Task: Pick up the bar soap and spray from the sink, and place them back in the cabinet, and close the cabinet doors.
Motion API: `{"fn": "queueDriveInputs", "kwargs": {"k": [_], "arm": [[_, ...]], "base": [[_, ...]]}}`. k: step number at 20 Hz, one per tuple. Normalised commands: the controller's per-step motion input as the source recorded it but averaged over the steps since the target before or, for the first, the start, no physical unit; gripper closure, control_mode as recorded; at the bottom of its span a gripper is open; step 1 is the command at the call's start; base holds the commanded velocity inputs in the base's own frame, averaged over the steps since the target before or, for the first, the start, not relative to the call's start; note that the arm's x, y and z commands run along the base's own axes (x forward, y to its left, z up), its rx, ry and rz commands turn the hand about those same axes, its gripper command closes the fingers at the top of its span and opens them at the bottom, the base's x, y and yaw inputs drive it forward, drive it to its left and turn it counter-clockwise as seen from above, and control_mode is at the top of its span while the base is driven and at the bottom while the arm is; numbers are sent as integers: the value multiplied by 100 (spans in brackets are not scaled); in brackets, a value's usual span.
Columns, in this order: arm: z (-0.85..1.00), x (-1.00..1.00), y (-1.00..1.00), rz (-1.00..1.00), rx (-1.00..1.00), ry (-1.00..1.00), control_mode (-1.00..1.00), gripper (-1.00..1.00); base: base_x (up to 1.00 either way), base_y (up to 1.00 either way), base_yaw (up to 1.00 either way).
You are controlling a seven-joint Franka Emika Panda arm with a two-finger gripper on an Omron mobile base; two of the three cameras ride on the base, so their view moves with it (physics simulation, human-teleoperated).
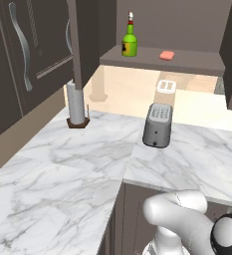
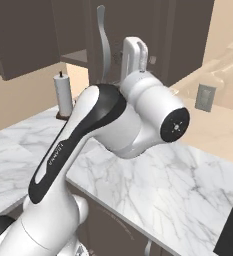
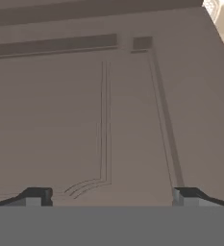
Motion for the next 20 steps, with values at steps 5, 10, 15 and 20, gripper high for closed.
{"fn": "queueDriveInputs", "kwargs": {"k": [5, 10, 15, 20], "arm": [[-1, 22, 1, 10, 0, -3, -100, -100], [-3, 19, 16, 5, 0, -1, -100, -100], [0, 17, 12, 3, 0, 0, -100, -100], [0, 20, 23, 2, 0, 0, -100, -100]], "base": [[0, 0, 0], [0, 0, 0], [0, 0, 0], [0, 0, 0]]}}
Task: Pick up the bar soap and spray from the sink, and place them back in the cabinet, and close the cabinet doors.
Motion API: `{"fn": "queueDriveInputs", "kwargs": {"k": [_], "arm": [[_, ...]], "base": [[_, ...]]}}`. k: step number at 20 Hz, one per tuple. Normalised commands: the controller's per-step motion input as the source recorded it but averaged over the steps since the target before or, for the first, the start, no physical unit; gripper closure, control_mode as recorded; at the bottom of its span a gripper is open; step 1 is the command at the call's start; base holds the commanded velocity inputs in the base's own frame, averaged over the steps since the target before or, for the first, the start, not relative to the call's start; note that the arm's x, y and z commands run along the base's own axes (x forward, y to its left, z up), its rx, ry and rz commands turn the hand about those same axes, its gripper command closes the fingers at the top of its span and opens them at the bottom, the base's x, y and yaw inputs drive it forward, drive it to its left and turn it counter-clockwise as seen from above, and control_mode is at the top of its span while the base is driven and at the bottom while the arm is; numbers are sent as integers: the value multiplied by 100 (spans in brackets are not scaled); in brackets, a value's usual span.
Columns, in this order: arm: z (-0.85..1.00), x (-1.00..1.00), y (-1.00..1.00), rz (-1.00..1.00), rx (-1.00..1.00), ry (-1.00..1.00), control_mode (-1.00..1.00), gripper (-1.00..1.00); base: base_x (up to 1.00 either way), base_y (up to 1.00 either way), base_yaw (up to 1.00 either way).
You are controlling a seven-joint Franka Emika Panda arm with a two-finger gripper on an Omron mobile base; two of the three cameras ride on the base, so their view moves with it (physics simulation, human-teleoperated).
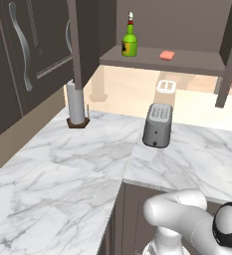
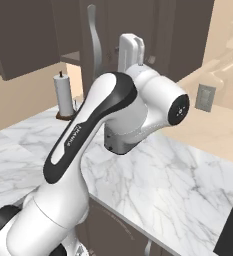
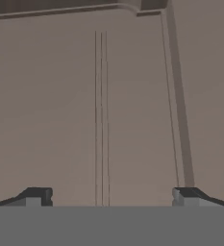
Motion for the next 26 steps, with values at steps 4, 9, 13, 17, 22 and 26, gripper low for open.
{"fn": "queueDriveInputs", "kwargs": {"k": [4, 9, 13, 17, 22, 26], "arm": [[-3, 24, 37, 0, -3, 0, -100, -100], [-7, 19, 41, 0, -5, -4, -100, -100], [-6, 21, 40, 0, -4, -5, -100, -100], [0, 26, 30, 0, -2, -5, -100, -100], [0, 28, 26, 0, -3, -6, -100, -100], [0, 30, 26, -1, -2, -5, -100, -100]], "base": [[0, 0, 0], [0, 0, 0], [0, 0, 0], [0, 0, 0], [0, 0, 0], [0, 0, 0]]}}
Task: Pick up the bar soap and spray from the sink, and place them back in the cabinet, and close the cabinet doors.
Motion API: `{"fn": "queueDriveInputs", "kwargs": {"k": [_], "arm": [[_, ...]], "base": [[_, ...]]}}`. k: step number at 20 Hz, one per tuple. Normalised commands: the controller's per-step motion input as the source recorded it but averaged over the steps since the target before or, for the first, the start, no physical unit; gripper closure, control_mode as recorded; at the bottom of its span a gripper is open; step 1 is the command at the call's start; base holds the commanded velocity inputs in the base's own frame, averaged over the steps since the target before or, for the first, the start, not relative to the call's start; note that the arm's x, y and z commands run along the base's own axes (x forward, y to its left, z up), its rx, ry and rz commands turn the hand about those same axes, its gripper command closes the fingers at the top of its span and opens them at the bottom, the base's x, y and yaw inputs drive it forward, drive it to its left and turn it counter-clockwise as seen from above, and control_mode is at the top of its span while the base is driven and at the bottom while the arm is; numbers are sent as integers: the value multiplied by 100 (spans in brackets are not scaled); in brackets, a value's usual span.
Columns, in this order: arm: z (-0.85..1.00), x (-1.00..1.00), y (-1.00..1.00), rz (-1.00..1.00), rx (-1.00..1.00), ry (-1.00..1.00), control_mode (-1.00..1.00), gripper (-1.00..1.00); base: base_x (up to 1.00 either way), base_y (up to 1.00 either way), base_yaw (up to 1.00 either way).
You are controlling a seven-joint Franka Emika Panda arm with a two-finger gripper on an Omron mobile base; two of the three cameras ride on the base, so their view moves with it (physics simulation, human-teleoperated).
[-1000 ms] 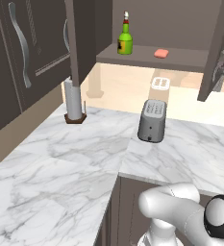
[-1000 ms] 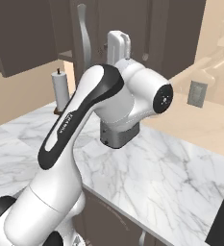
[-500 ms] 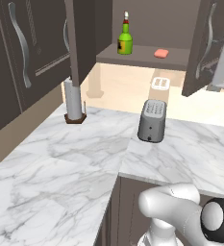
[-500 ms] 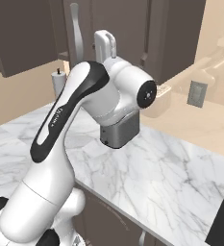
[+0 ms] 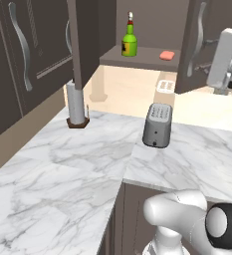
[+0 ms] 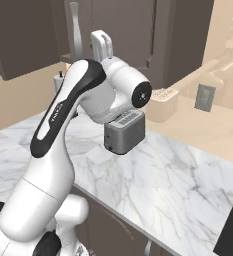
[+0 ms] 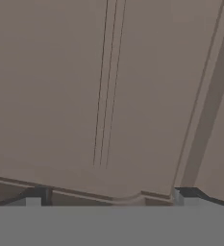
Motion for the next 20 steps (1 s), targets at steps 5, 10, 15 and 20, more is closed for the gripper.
{"fn": "queueDriveInputs", "kwargs": {"k": [5, 10, 15, 20], "arm": [[0, 28, 25, -3, -2, -4, -100, -100], [0, 20, 27, -8, -2, -1, -100, -100], [0, 16, 32, -11, 0, 0, -100, -100], [0, 16, 30, -12, 0, 0, -100, -100]], "base": [[0, 0, 0], [0, 0, 0], [0, 0, 0], [0, 0, 0]]}}
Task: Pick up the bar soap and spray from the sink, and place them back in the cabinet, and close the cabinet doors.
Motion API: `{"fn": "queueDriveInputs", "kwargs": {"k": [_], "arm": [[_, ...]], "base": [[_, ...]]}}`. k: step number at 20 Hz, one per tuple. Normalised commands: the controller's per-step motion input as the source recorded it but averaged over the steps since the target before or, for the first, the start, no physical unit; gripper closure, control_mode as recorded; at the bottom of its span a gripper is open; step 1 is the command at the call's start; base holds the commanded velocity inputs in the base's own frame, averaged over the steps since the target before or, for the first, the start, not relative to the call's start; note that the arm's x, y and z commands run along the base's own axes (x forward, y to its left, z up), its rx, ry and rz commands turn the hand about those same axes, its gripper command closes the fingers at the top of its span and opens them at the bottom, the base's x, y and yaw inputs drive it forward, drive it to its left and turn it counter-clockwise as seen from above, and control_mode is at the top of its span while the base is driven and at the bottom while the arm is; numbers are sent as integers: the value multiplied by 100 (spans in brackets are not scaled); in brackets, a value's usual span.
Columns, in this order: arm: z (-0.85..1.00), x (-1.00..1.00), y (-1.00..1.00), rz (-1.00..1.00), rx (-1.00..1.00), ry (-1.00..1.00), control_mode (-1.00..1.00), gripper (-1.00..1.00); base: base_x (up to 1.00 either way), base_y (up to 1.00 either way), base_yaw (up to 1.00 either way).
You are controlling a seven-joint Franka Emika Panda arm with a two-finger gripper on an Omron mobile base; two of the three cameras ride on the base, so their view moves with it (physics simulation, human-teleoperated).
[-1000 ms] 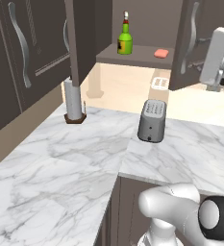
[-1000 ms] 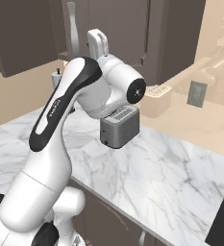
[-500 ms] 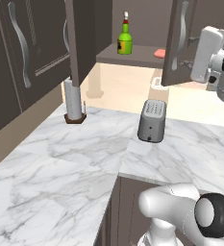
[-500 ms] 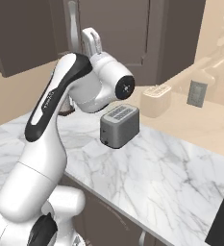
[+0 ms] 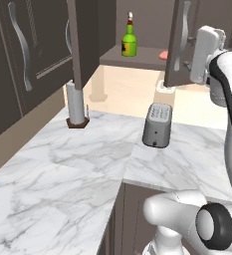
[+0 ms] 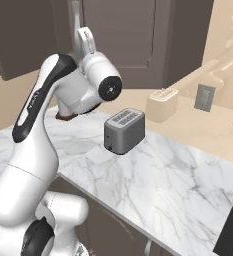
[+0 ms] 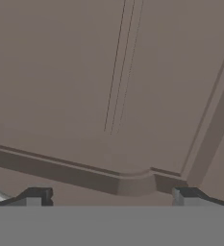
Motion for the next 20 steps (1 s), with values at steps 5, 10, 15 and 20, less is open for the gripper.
{"fn": "queueDriveInputs", "kwargs": {"k": [5, 10, 15, 20], "arm": [[0, 29, 18, -12, 0, 0, -100, -100], [0, 38, 4, -14, 0, -1, -100, -100], [0, 33, 0, -15, 0, -2, -100, -100], [0, 29, 0, -14, 0, -1, -100, -100]], "base": [[0, 0, 0], [0, 0, 0], [0, 0, 0], [0, 0, 0]]}}
